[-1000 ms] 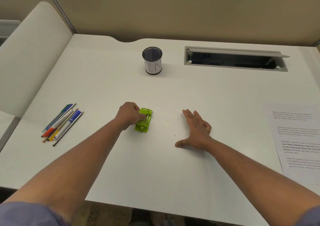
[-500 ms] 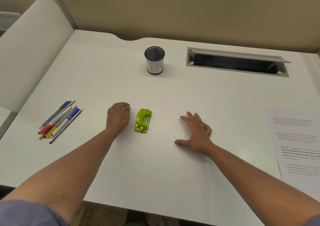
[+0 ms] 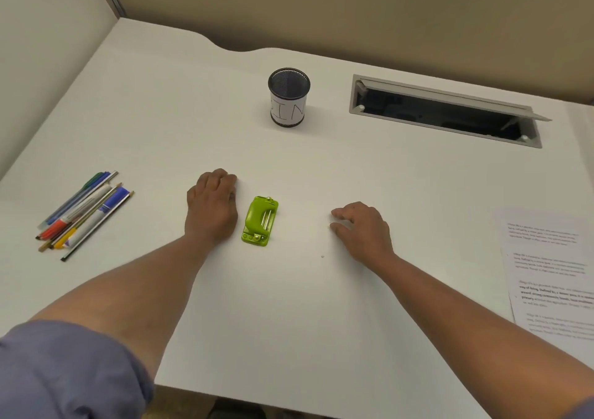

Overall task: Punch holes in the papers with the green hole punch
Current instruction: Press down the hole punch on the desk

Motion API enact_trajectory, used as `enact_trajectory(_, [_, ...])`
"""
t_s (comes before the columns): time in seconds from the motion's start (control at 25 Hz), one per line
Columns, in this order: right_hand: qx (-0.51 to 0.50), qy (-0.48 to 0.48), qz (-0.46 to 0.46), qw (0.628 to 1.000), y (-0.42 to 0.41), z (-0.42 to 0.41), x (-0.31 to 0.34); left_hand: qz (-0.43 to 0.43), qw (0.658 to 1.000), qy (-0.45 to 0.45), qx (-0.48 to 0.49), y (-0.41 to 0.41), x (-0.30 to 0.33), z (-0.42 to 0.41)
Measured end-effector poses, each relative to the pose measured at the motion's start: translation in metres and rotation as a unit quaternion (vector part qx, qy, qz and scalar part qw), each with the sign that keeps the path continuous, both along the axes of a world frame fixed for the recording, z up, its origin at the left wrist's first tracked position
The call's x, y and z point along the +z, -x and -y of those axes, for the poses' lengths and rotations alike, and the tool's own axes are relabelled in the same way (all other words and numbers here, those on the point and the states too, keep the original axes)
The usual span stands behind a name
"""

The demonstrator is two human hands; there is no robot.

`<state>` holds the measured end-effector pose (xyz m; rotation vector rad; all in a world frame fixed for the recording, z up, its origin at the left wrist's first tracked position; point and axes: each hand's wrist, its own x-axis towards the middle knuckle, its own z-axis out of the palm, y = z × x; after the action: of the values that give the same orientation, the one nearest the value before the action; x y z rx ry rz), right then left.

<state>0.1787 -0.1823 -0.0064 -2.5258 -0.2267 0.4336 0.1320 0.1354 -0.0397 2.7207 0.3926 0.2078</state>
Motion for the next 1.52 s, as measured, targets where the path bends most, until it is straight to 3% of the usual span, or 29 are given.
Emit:
enact_trajectory(0.36, [0.067,0.029,0.058,0.996,-0.004,-0.005,0.004,-0.004,1.000,-0.019,0.004,-0.002,-0.004,-0.001])
enact_trajectory(0.6, [0.185,0.140,0.179,0.956,-0.006,-0.010,0.003,-0.020,1.000,-0.018,0.013,-0.003,-0.003,-0.001])
enact_trajectory(0.76, [0.243,0.196,0.108,0.944,-0.019,-0.017,0.006,-0.025,0.999,-0.017,0.013,-0.003,-0.003,0.000])
enact_trajectory(0.88, [0.129,0.047,-0.044,0.990,-0.044,-0.024,0.017,-0.030,0.999,-0.017,0.015,-0.004,-0.002,0.000])
enact_trajectory(0.96, [0.028,-0.079,-0.070,0.994,-0.067,-0.036,0.032,-0.034,0.999,-0.019,0.017,-0.004,-0.002,0.000])
enact_trajectory(1.08, [-0.014,-0.154,-0.015,0.988,-0.107,-0.069,0.061,-0.038,0.999,-0.023,0.017,-0.004,-0.003,-0.002])
enact_trajectory(1.24, [0.012,-0.179,0.119,0.977,-0.161,-0.123,0.099,-0.040,0.999,-0.025,0.016,-0.005,-0.001,-0.001])
enact_trajectory(1.36, [0.047,-0.116,0.196,0.973,-0.193,-0.150,0.106,-0.040,0.999,-0.030,0.018,-0.005,-0.002,-0.002])
enact_trajectory(1.52, [0.078,0.001,0.214,0.974,-0.223,-0.163,0.096,-0.043,0.998,-0.030,0.018,-0.005,-0.001,-0.003])
